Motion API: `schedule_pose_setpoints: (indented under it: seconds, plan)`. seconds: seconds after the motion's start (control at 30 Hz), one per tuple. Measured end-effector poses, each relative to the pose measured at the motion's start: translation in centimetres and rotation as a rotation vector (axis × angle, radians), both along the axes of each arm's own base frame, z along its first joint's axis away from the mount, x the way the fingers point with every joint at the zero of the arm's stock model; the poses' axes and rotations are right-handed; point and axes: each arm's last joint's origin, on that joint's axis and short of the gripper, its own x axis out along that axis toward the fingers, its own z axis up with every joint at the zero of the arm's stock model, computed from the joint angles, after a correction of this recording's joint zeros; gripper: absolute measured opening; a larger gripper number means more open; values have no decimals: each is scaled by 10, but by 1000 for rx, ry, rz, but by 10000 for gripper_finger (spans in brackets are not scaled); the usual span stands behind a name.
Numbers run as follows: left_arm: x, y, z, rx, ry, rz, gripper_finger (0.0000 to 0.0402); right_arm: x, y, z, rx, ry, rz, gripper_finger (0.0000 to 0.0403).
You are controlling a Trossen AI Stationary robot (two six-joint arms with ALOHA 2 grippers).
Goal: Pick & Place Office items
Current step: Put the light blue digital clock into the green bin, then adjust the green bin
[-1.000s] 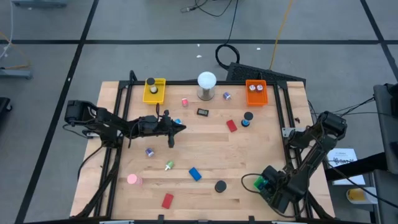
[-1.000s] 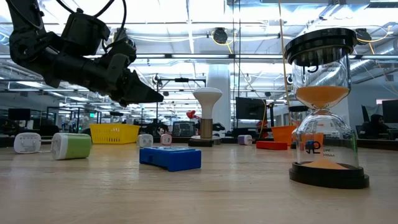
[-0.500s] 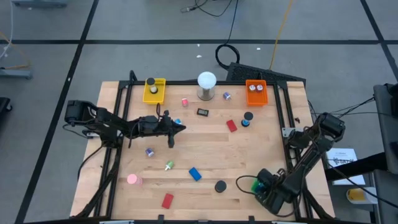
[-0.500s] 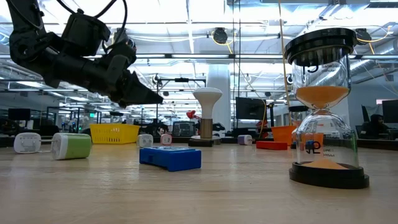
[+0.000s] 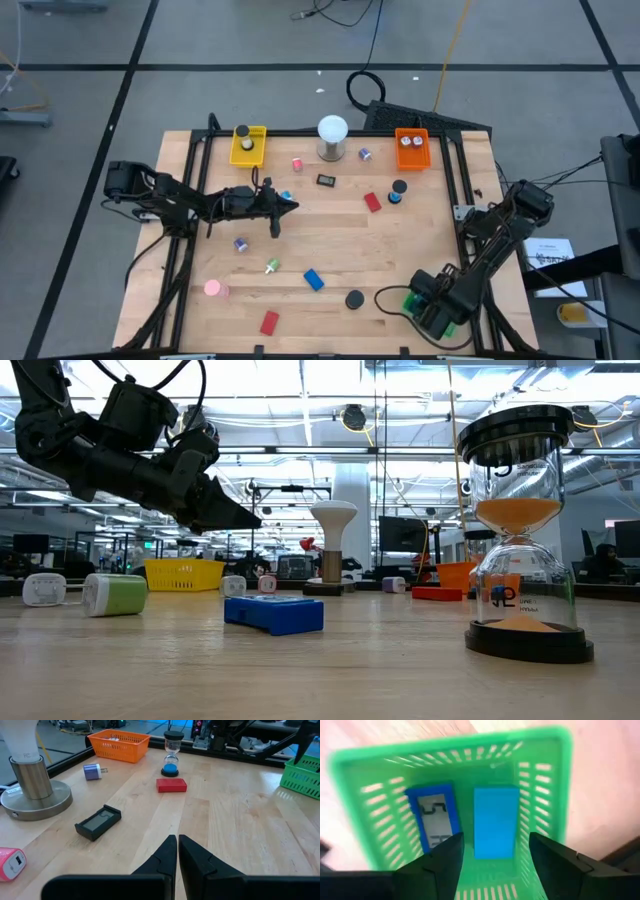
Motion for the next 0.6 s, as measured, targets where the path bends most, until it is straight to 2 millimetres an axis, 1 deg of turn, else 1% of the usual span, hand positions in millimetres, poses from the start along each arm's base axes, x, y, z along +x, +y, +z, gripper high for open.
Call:
schedule_pose_setpoints:
  seconds: [0.1,0.2,0.33,0.4,0.5,0.6]
  plan:
    - [0,0,0,1,0,0,21,1,0,12,-35,-2,20,231]
    - [0,0,0,1,1,0,21,-3,-5,18,-100,51,25,230]
    - [0,0,0,1,1,0,21,-8,-14,21,-178,124,56,224]
    - [0,0,0,1,2,0,21,-6,-17,21,-194,117,81,220]
    - [0,0,0,1,2,0,21,-2,-20,21,-171,69,106,209]
    - [0,0,0,1,3,0,21,0,-24,12,-112,22,116,192]
